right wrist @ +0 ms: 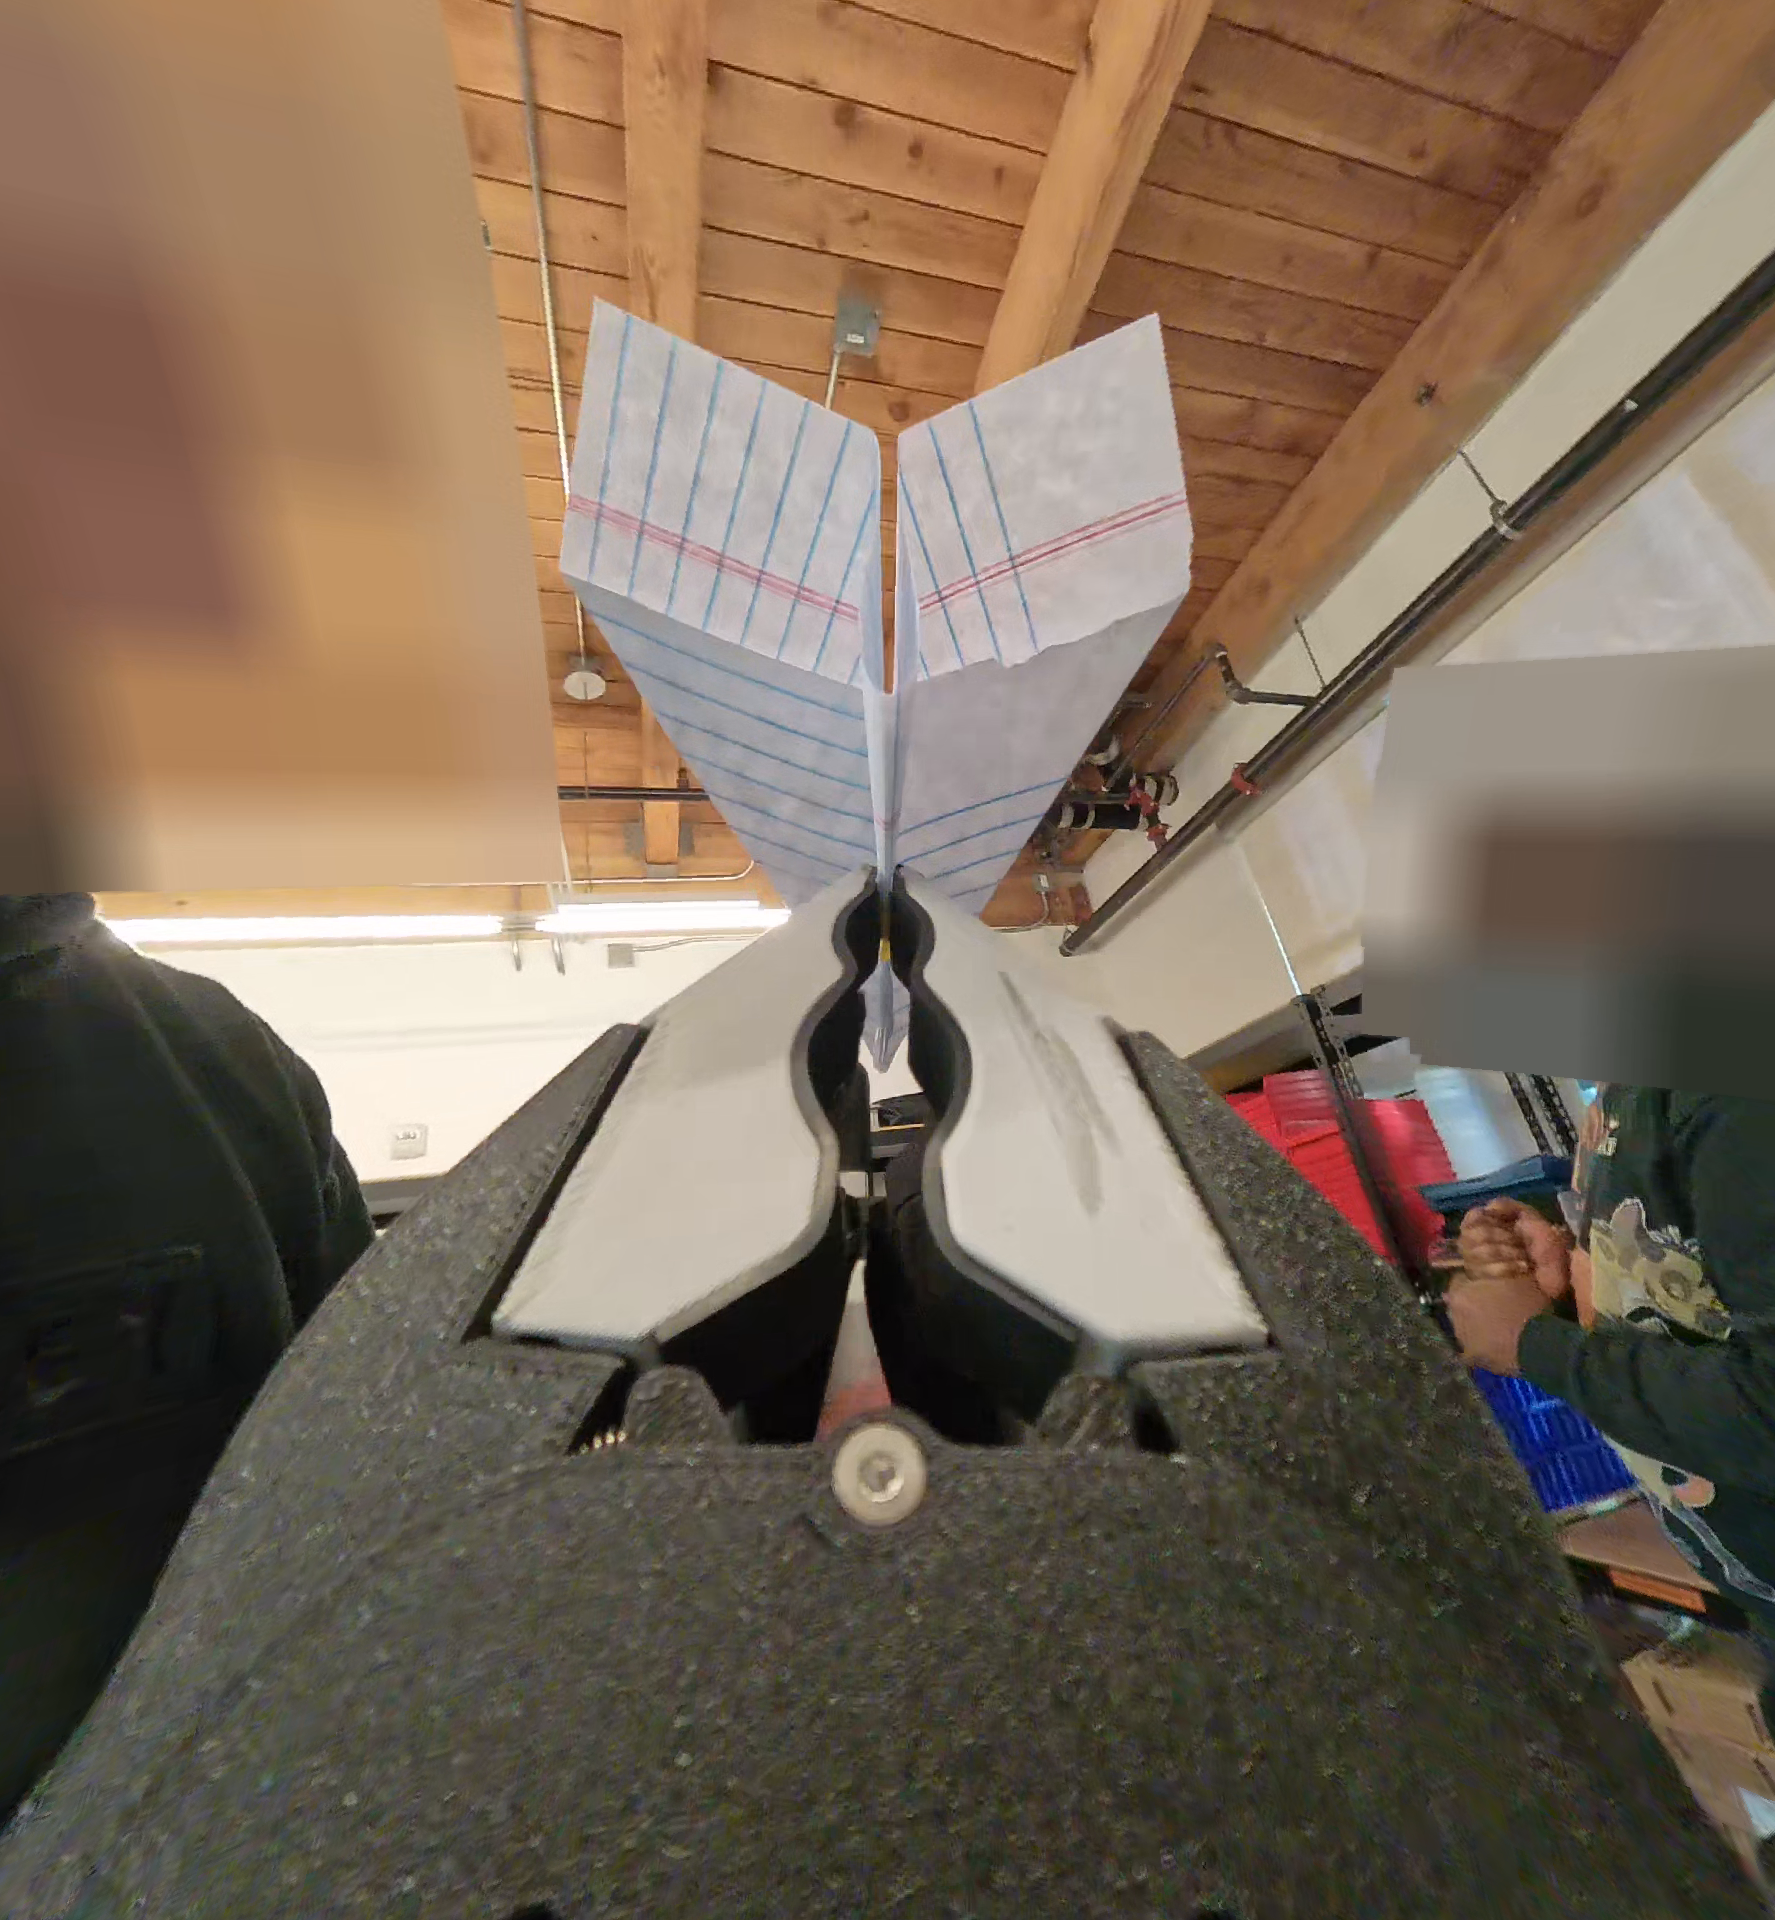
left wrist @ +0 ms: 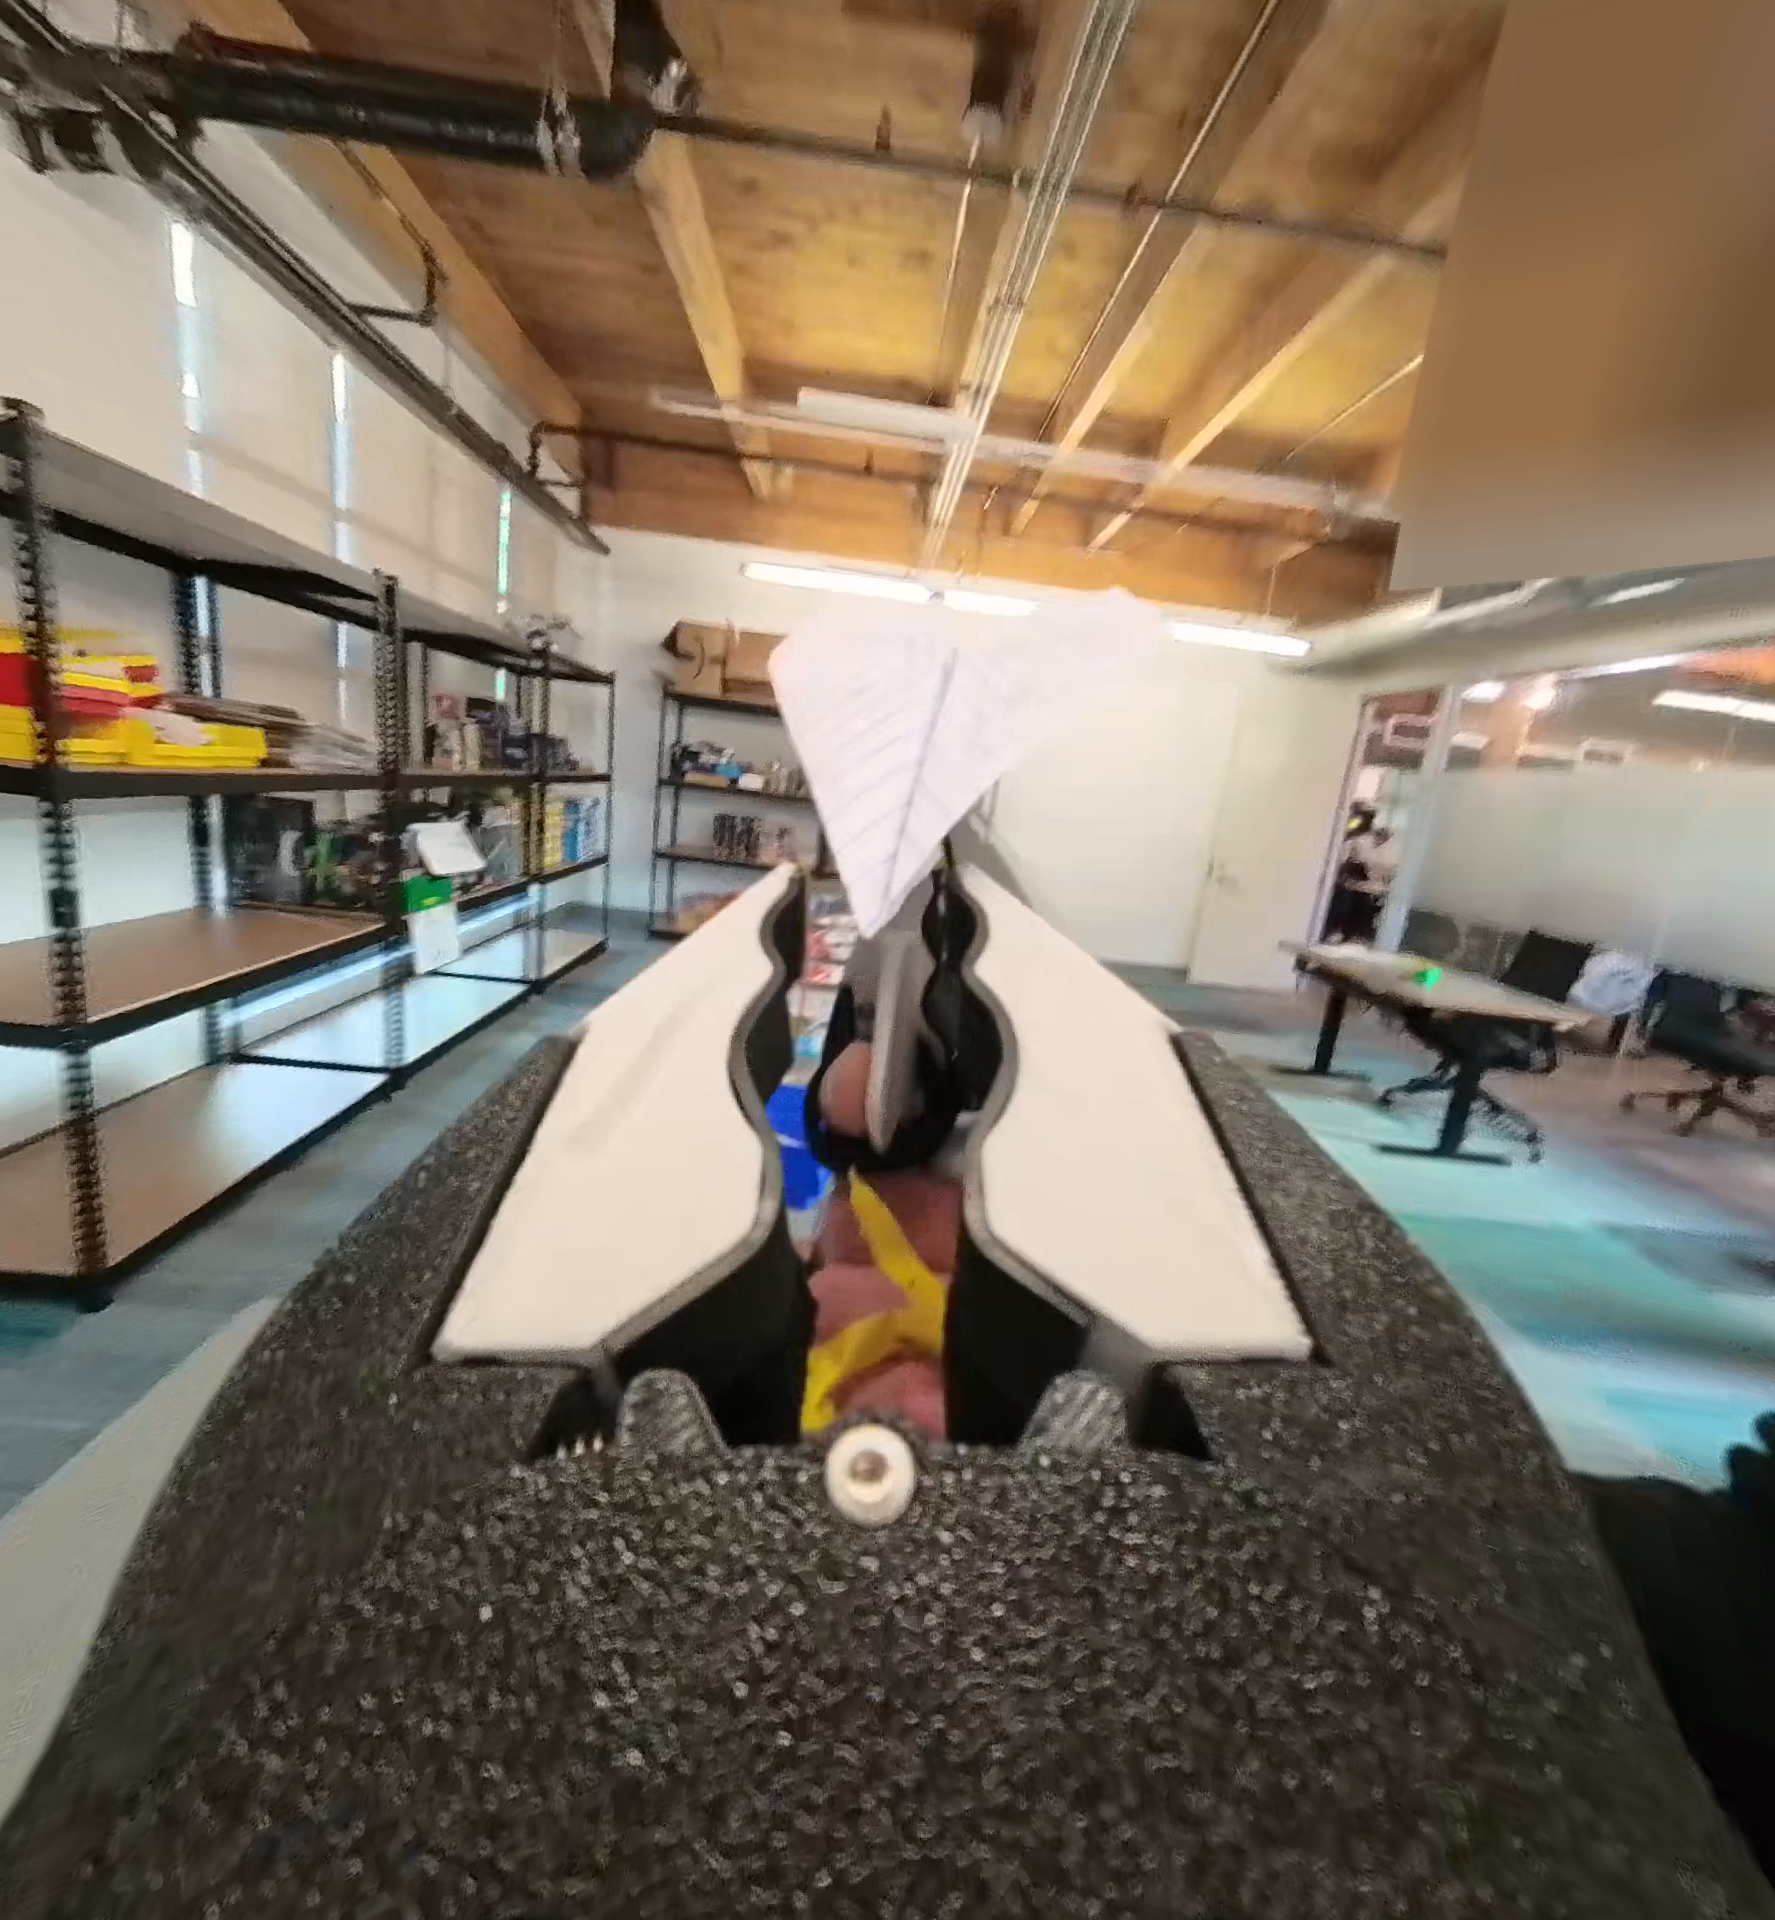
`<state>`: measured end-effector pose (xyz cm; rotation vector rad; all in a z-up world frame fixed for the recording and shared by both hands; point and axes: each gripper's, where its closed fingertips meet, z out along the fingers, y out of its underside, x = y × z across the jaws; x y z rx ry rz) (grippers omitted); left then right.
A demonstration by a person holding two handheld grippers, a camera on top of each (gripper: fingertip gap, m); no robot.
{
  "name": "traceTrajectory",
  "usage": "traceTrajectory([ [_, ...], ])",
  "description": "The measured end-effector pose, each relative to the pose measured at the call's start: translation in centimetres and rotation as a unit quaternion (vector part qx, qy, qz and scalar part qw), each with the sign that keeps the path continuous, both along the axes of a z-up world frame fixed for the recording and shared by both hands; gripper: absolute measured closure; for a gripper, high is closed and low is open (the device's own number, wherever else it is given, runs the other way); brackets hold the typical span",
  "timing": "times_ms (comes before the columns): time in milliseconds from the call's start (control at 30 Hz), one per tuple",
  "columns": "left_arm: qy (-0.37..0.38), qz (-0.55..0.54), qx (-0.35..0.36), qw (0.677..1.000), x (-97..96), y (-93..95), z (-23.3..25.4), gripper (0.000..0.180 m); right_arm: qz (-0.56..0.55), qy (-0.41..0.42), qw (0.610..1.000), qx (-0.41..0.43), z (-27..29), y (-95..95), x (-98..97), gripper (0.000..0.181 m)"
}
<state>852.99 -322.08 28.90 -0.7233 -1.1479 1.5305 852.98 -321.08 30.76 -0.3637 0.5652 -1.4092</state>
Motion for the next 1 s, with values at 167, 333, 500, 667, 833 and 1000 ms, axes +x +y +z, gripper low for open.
traceTrajectory([
  [167,0.063,-0.003,0.030,0.998,1.3,-0.7,0.6,0.180,-0.024,0.011,0.998,0.056,-1.3,-1.0,1.7,0.181],
  [333,0.095,-0.014,0.064,0.993,2.3,-1.4,0.6,0.180,-0.054,0.030,0.994,0.085,-1.6,-2.0,1.4,0.176],
  [500,0.083,-0.024,0.063,0.994,2.3,-1.4,0.3,0.180,-0.057,0.063,0.993,0.076,-1.7,-2.0,0.8,0.181],
  [667,0.073,-0.029,0.093,0.993,2.1,-1.9,-1.7,0.153,-0.053,0.090,0.989,0.100,-3.4,-2.3,0.4,0.181],
  [833,0.007,0.006,0.159,0.987,4.8,-2.4,-9.5,0.137,-0.036,0.197,0.963,0.180,-10.0,-3.2,-0.8,0.181],
  [1000,-0.074,0.116,0.220,0.966,11.6,-2.1,-19.5,0.140,-0.008,0.364,0.894,0.261,-22.5,-3.1,-0.1,0.181],
])
